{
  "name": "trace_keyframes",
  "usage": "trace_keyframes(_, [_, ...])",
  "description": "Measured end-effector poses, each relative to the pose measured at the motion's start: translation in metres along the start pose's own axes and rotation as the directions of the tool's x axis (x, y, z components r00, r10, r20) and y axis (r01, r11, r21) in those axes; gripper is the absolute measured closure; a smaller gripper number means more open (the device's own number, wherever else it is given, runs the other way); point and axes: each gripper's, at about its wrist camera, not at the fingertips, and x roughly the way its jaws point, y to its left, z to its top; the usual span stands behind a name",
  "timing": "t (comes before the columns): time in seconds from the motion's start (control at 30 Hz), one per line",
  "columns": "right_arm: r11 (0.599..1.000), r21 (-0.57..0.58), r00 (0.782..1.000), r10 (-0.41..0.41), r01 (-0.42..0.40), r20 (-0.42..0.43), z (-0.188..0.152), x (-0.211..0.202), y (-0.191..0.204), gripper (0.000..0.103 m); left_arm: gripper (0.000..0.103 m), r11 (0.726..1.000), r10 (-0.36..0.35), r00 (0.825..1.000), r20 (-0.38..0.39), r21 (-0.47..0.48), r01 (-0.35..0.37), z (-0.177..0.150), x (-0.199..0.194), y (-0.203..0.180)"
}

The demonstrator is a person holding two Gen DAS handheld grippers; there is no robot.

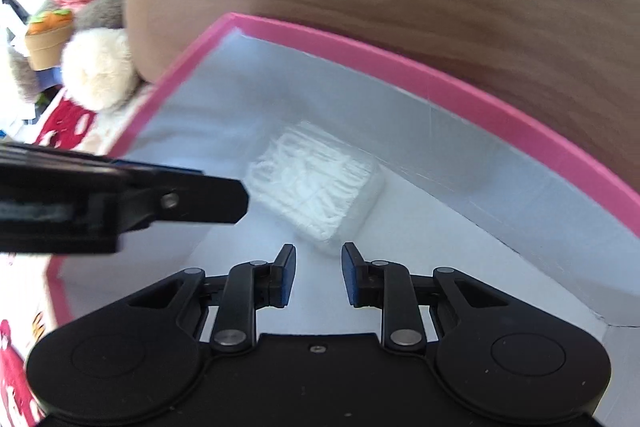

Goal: Organize objects
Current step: 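Lift the right gripper out of the pink box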

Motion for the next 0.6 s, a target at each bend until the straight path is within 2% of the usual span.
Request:
trace_keyframes(0.07, [0.999, -0.038, 1.000, -0.004, 0.004, 0.004, -0.039, -0.010, -0.012, 0.074, 0.075, 1.000, 0.017, 1.000, 0.006, 0.023, -0.017, -0.004, -0.005, -0.002])
trace_keyframes(0.1, [0.999, -0.054, 1.000, -0.002, 0.002, 0.006, -0.041, -0.017, -0.011, 0.074, 0.075, 0.999, 0.020, 1.000, 0.008, 0.032, -0.020, -0.006, -0.008, -0.002])
trace_keyframes(0.17, [0.996, -0.086, 1.000, 0.008, -0.006, 0.024, -0.016, -0.020, 0.008, 0.073, 0.075, 0.999, 0.014, 1.000, 0.009, 0.034, -0.014, -0.011, -0.016, -0.003])
trace_keyframes(0.27, [0.992, -0.123, 0.998, 0.013, -0.005, 0.066, -0.027, -0.041, 0.023, 0.073, 0.073, 0.999, 0.006, 1.000, 0.002, 0.046, -0.006, -0.016, -0.028, -0.006])
trace_keyframes(0.4, [0.993, -0.118, 0.995, 0.019, -0.008, 0.095, -0.041, -0.080, 0.020, 0.073, 0.066, 0.997, -0.004, 0.999, 0.037, 0.082, 0.001, -0.020, -0.046, -0.011])
trace_keyframes(0.43, [0.993, -0.120, 0.995, 0.016, -0.004, 0.101, -0.039, -0.077, 0.031, 0.073, 0.064, 0.996, -0.004, 0.999, 0.041, 0.095, 0.000, -0.021, -0.052, -0.014])
trace_keyframes(0.6, [0.993, -0.120, 0.992, 0.004, 0.012, 0.126, -0.051, -0.116, 0.030, 0.069, 0.062, 0.982, 0.001, 0.998, 0.069, 0.187, -0.014, -0.031, -0.086, -0.038])
